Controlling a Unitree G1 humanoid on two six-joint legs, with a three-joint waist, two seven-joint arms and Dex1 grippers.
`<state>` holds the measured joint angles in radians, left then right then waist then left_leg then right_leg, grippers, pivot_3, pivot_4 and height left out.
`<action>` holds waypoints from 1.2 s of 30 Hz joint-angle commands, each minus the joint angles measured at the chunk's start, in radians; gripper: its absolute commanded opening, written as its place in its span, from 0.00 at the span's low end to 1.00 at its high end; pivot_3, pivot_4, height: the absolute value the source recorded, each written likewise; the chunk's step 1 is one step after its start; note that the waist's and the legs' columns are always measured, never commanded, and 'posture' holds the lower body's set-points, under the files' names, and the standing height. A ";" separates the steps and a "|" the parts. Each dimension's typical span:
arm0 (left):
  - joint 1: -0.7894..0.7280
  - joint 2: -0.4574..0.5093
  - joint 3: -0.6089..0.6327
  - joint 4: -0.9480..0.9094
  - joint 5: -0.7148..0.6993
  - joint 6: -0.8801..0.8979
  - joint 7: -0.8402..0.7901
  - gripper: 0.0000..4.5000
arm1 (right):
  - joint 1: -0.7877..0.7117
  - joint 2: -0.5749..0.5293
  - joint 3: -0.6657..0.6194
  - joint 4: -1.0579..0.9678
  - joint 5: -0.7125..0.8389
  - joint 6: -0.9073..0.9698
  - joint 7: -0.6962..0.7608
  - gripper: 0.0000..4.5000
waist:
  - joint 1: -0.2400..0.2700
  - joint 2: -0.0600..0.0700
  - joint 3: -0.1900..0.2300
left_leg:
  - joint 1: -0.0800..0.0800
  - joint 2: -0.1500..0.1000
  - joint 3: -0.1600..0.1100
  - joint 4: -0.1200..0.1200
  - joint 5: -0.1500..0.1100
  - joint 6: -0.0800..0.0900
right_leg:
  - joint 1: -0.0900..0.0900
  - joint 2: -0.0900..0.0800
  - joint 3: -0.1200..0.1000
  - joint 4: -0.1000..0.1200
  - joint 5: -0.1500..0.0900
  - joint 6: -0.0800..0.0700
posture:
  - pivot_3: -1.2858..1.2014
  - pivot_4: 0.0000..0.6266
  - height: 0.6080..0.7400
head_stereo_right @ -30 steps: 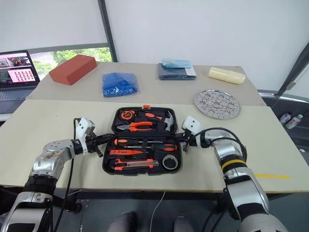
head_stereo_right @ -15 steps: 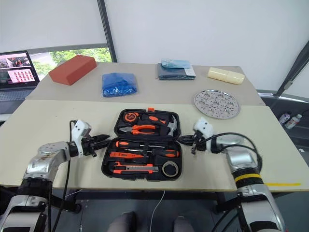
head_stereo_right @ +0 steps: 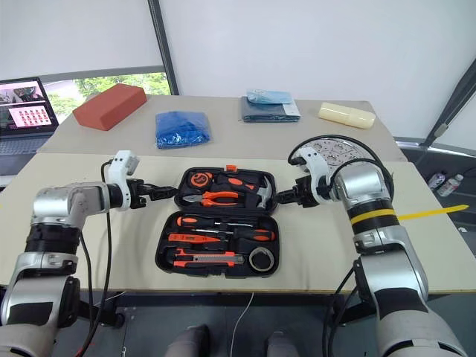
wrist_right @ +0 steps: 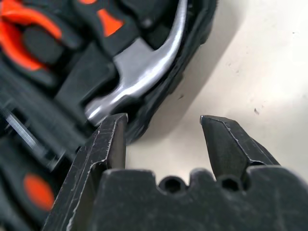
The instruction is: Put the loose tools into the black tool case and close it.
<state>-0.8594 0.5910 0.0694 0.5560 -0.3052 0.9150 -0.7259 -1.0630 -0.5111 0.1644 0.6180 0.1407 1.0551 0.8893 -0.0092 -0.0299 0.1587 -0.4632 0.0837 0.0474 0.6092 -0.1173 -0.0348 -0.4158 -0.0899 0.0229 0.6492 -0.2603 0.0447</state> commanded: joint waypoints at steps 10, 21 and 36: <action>-0.111 -0.040 -0.041 0.152 0.051 -0.046 -0.006 0.74 | -0.088 0.058 -0.011 0.173 -0.019 -0.026 -0.043 0.09 | -0.002 0.000 0.000 | -0.005 0.000 -0.001 0.007 0.001 -0.001 | -0.006 0.000 0.000 0.010 0.000 0.000 | 0.52 0.24 1.00; 0.085 -0.082 0.160 -0.056 -0.098 -0.340 -0.101 0.01 | 0.092 0.046 -0.168 -0.060 0.060 -0.491 -0.008 0.00 | -0.008 0.000 0.000 | -0.006 0.000 -0.002 0.007 0.006 0.001 | -0.008 0.000 0.000 0.013 0.003 0.000 | 0.52 0.24 1.00; 0.657 -0.112 0.247 -0.282 0.032 -1.221 -0.088 0.01 | 0.580 -0.177 -0.034 -0.049 -0.424 -1.794 -0.296 0.00 | -0.005 0.000 0.000 | 0.001 -0.001 0.001 -0.001 0.006 0.001 | -0.002 -0.001 0.002 0.004 0.003 0.000 | 0.52 0.24 1.00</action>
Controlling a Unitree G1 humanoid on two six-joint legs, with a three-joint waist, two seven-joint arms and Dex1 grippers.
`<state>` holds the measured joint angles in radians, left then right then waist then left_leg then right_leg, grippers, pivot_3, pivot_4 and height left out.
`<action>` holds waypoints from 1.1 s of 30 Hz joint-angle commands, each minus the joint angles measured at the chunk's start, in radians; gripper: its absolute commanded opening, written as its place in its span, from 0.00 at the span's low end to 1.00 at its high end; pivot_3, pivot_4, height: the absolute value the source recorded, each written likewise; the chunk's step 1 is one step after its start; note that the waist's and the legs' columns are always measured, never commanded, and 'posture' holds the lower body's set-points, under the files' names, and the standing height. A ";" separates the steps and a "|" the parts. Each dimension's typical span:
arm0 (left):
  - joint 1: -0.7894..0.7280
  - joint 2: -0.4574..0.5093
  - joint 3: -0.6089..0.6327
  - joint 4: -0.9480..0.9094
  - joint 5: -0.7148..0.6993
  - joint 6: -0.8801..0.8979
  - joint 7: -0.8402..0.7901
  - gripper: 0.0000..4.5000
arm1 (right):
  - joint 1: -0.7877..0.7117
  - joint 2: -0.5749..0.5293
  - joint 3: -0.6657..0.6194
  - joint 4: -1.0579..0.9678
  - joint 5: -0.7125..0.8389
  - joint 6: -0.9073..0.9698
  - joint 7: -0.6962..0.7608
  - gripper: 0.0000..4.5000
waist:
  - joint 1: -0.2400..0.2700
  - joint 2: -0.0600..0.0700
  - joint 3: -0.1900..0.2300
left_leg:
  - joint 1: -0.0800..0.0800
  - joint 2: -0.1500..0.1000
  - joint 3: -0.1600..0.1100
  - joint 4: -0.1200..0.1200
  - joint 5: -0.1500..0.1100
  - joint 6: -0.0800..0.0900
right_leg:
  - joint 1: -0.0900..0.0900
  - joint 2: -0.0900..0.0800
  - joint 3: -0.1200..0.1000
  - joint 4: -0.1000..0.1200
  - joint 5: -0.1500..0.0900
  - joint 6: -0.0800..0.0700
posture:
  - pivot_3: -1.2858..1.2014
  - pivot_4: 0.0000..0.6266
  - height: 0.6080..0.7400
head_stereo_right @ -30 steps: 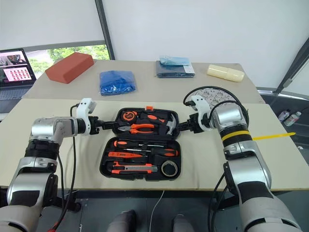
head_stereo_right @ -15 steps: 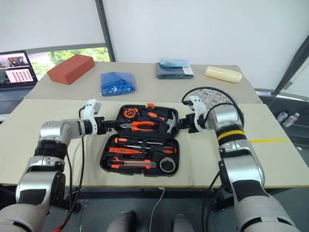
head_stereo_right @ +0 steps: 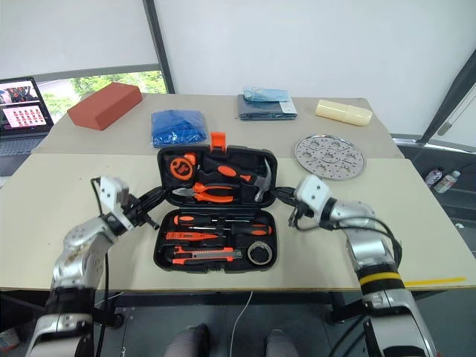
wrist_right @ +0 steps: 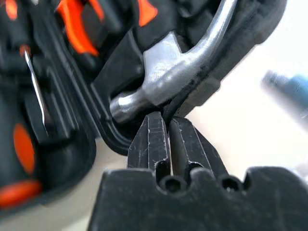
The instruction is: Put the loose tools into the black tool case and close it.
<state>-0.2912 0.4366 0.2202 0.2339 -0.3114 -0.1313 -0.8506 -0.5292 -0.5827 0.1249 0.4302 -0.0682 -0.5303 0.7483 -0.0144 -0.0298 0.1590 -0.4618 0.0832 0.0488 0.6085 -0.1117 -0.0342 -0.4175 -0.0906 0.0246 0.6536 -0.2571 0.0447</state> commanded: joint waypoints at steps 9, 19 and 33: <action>0.221 0.100 0.121 0.118 0.011 -0.306 0.038 0.68 | 0.118 -0.181 0.033 0.255 -0.252 -0.405 -0.286 0.52 | 0.009 -0.002 0.001 | 0.020 0.000 0.008 -0.001 -0.005 -0.008 | 0.019 -0.007 0.000 -0.011 -0.008 -0.001 | 0.52 0.24 1.00; -0.004 0.166 0.026 0.129 -0.054 0.025 -0.052 0.44 | 0.437 -0.334 -0.025 -0.295 0.478 0.249 0.301 0.15 | 0.019 -0.003 0.000 | 0.020 0.002 0.006 -0.002 -0.004 -0.005 | 0.028 -0.003 0.000 -0.010 -0.005 -0.005 | 0.52 0.24 1.00; -0.465 0.136 -0.246 0.587 0.111 0.156 -0.362 0.01 | 0.329 -0.226 0.106 -0.580 0.387 0.652 0.301 0.00 | 0.012 -0.006 0.001 | 0.014 0.001 0.004 0.000 -0.005 -0.006 | 0.021 -0.001 0.000 -0.011 -0.008 0.002 | 0.52 0.24 1.00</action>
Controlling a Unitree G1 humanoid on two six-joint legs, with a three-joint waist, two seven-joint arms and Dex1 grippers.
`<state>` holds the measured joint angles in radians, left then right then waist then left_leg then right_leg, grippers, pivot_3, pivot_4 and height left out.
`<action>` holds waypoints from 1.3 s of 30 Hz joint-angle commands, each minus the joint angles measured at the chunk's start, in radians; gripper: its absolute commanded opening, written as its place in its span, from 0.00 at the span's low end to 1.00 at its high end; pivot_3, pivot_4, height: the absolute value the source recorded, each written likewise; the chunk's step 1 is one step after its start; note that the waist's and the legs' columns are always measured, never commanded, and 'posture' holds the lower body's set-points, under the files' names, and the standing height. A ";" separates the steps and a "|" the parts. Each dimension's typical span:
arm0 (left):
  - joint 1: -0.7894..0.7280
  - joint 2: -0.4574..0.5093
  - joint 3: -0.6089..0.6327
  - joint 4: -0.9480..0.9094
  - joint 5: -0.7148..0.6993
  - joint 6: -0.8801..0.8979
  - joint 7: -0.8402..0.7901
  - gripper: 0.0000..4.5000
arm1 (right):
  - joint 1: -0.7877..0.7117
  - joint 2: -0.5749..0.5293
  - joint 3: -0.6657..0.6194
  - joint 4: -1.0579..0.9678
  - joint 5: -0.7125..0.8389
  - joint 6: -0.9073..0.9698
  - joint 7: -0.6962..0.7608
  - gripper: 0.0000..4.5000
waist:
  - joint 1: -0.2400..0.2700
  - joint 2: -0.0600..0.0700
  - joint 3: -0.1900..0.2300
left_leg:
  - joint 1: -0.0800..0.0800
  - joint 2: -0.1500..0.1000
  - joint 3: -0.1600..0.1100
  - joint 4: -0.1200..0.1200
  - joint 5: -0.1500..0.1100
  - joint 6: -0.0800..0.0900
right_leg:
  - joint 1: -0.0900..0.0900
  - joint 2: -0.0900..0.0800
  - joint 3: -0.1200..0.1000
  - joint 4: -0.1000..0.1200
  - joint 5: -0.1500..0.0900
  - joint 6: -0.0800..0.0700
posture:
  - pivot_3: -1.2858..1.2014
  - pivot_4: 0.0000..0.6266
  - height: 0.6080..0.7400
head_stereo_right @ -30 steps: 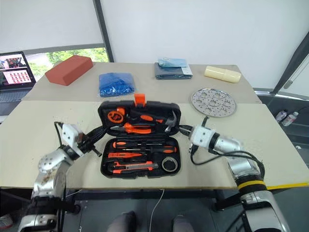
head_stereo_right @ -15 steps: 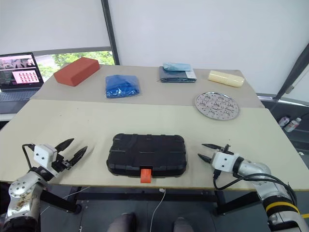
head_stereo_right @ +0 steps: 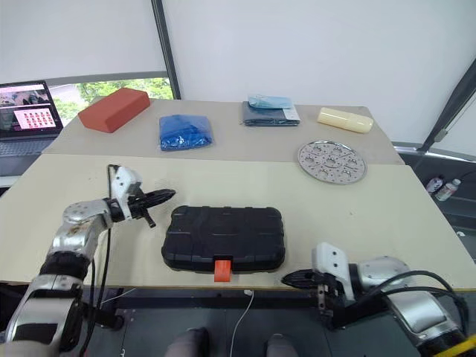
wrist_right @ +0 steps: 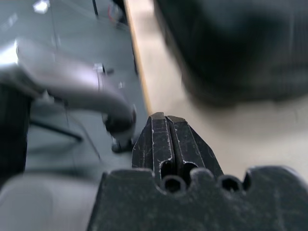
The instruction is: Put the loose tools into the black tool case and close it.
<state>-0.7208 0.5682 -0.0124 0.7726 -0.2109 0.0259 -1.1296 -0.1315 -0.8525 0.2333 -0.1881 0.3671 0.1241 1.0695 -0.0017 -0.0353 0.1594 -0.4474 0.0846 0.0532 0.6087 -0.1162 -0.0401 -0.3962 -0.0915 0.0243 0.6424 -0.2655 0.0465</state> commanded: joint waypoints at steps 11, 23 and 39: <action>0.150 0.026 0.139 -0.140 -0.112 0.123 -0.076 0.01 | -0.409 0.243 -0.031 0.537 -0.216 -0.183 -0.088 0.00 | -0.011 -0.001 0.001 | -0.009 0.000 -0.001 0.000 0.005 0.008 | -0.010 0.001 0.000 0.004 0.008 0.001 | 0.52 0.24 1.00; 0.240 0.040 0.108 -0.747 -0.332 0.480 -0.039 0.01 | -0.246 0.203 -0.105 0.395 -0.123 -0.177 0.055 0.00 | 0.005 -0.001 0.001 | -0.009 0.000 -0.001 0.001 0.005 0.007 | -0.008 0.000 0.000 0.003 0.008 0.001 | 0.52 0.24 1.00; 0.206 -0.094 -0.248 -0.637 -0.033 0.523 0.135 0.01 | -0.200 0.271 -0.089 0.096 -0.038 0.014 0.026 0.00 | 0.001 0.007 -0.005 | 0.004 -0.001 -0.001 0.000 0.000 0.002 | 0.004 0.001 0.003 0.000 0.002 0.007 | 0.52 0.24 1.00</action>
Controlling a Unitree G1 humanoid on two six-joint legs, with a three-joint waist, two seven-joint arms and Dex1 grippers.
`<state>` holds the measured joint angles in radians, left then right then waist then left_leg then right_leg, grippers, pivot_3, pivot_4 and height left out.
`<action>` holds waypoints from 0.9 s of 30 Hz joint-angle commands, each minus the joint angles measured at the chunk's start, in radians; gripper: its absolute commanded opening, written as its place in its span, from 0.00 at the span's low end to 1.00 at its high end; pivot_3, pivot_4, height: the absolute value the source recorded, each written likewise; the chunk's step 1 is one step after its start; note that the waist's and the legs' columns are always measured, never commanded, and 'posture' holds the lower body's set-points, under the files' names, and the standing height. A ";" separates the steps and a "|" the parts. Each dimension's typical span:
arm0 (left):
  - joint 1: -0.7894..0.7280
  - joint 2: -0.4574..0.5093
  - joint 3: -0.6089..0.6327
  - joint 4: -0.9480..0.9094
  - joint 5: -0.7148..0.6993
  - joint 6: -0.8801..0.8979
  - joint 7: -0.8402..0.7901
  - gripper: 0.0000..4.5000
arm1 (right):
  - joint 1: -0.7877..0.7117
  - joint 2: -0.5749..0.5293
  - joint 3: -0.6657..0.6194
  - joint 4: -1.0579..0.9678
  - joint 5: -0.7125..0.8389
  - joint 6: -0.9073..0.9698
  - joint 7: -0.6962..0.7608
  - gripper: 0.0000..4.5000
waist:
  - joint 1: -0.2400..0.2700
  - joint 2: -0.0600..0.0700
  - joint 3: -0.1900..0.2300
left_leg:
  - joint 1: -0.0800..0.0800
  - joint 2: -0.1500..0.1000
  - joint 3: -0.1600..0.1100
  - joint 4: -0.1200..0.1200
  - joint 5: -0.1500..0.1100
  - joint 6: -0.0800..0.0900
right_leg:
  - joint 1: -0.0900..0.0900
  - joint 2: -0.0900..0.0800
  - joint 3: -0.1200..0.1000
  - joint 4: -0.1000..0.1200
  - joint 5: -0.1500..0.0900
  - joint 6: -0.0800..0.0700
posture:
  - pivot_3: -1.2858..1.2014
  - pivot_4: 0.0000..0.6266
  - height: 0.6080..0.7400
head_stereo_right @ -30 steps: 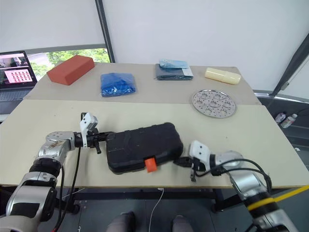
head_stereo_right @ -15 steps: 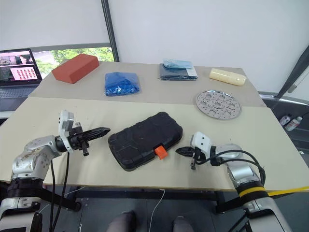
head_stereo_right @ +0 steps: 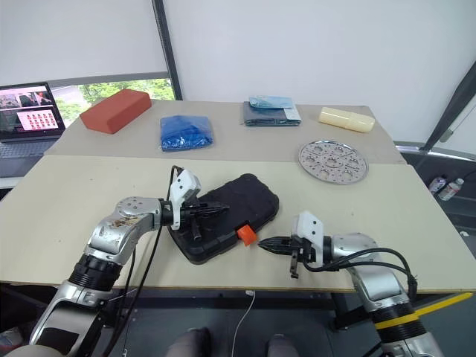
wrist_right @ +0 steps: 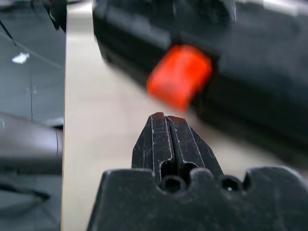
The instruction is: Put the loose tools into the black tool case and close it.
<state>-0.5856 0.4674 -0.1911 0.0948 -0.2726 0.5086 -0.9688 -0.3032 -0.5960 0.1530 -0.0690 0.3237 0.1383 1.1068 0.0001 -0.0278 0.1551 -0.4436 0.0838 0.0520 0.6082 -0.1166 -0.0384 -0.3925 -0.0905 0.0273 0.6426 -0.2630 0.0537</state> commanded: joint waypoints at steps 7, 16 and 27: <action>0.058 0.007 -0.058 0.058 0.032 0.030 -0.026 0.01 | -0.065 0.063 0.047 0.051 -0.061 -0.028 -0.021 0.00 | -0.003 0.001 -0.005 | 0.003 0.000 0.000 0.000 -0.001 0.002 | 0.003 0.000 0.000 -0.001 -0.003 0.000 | 0.52 0.24 1.00; 0.053 0.005 -0.049 0.064 0.026 0.030 -0.027 0.01 | -0.101 0.145 0.065 0.202 -0.148 -0.165 -0.071 0.00 | -0.010 0.001 -0.005 | 0.003 0.000 0.000 0.000 -0.001 0.002 | 0.003 0.000 0.000 0.000 -0.004 -0.002 | 0.52 0.24 1.00; 0.103 0.011 -0.050 0.058 0.026 0.032 -0.039 0.01 | -0.151 0.218 -0.007 0.256 -0.104 -0.186 -0.097 0.00 | -0.021 0.001 -0.005 | 0.004 0.000 0.000 0.000 -0.002 0.002 | 0.003 0.000 0.000 0.002 -0.004 -0.002 | 0.52 0.24 1.00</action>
<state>-0.5658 0.4800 -0.1663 0.1047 -0.2722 0.5032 -0.9834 -0.3873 -0.4012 0.2218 0.2268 0.1666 0.0001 1.0587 -0.0212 -0.0266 0.1499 -0.4391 0.0841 0.0516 0.6081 -0.1183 -0.0369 -0.3895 -0.0901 0.0273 0.6448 -0.2670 0.0517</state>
